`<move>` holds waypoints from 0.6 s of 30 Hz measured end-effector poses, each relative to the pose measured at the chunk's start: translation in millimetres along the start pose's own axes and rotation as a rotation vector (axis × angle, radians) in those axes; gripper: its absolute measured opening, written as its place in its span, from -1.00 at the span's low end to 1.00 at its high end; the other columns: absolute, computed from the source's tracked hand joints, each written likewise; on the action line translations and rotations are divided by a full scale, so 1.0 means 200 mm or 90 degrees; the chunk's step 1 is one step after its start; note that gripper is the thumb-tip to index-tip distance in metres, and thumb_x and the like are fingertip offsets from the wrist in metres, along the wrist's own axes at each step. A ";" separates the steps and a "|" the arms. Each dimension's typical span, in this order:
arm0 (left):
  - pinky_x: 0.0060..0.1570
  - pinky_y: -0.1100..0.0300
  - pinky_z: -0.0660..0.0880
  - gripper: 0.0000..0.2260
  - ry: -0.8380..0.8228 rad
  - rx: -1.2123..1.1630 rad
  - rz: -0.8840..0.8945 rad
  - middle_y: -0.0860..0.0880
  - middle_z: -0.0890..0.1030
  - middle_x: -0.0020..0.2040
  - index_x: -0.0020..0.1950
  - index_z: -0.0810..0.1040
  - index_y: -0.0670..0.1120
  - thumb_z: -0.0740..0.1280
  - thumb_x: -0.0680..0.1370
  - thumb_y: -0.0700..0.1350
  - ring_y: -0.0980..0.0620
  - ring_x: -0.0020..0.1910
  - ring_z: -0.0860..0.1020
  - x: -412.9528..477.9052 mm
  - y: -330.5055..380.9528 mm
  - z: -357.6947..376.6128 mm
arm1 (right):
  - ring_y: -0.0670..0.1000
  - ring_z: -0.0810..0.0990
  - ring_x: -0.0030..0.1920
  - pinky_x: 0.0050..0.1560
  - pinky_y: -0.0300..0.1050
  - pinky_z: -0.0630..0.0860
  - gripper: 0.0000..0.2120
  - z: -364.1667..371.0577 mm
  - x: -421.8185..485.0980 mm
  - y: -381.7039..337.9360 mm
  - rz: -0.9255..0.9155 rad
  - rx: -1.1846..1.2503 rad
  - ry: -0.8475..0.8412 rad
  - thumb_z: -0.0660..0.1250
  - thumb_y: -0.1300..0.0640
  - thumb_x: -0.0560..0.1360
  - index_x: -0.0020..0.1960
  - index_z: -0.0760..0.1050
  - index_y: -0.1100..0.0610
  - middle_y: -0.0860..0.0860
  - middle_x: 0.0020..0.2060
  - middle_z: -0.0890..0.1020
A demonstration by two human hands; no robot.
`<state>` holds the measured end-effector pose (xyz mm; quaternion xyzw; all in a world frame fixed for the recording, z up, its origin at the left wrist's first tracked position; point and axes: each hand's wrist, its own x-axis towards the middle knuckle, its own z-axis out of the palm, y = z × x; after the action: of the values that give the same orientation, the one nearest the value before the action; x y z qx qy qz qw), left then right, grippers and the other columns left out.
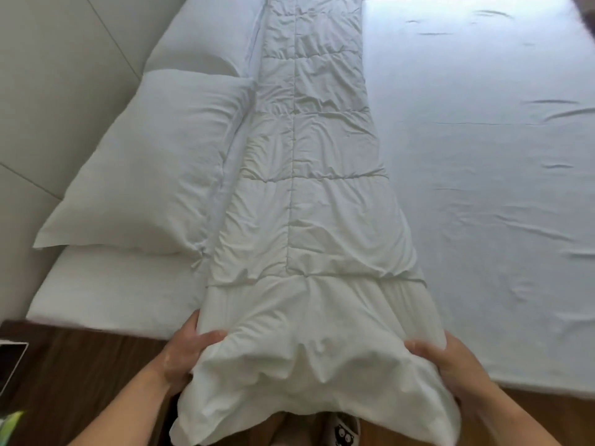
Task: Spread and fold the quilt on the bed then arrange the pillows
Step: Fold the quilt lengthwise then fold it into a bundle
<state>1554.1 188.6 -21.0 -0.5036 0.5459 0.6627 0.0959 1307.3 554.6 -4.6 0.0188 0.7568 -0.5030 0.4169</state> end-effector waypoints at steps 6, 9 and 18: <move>-0.10 0.06 0.63 -0.41 0.010 0.070 0.095 -0.08 0.64 0.17 0.35 0.40 0.28 0.46 0.44 -0.19 -0.10 0.02 0.67 -0.54 0.28 -0.07 | 0.01 0.67 -0.06 -0.14 -0.05 0.50 -0.24 -0.08 -0.51 -0.27 -0.054 -0.074 0.107 0.50 -0.27 -0.01 0.11 0.59 0.07 -0.01 -0.06 0.72; -0.33 0.37 0.51 -0.39 0.021 0.119 0.161 0.02 0.62 0.10 0.36 0.27 0.35 0.38 0.52 -0.23 0.10 -0.07 0.62 -0.84 0.38 -0.08 | -0.04 0.62 -0.06 -0.17 -0.15 0.45 -0.18 -0.11 -0.78 -0.36 -0.064 -0.092 0.135 0.47 -0.30 -0.06 0.12 0.56 0.07 -0.03 -0.05 0.68; -0.11 0.45 0.47 -0.38 -0.065 0.163 0.217 0.09 0.45 0.40 0.47 0.30 0.29 0.42 0.51 -0.14 0.23 0.15 0.51 -1.48 0.12 -0.36 | -0.05 0.68 0.00 -0.01 -0.08 0.53 0.07 -0.01 -1.51 -0.19 -0.036 -0.121 0.125 0.56 -0.47 -0.29 0.12 0.64 0.06 -0.07 -0.03 0.74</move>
<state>1718.3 245.8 229.5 -0.3533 0.6975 0.6191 0.0732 1486.1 654.9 219.4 0.0069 0.8385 -0.4361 0.3268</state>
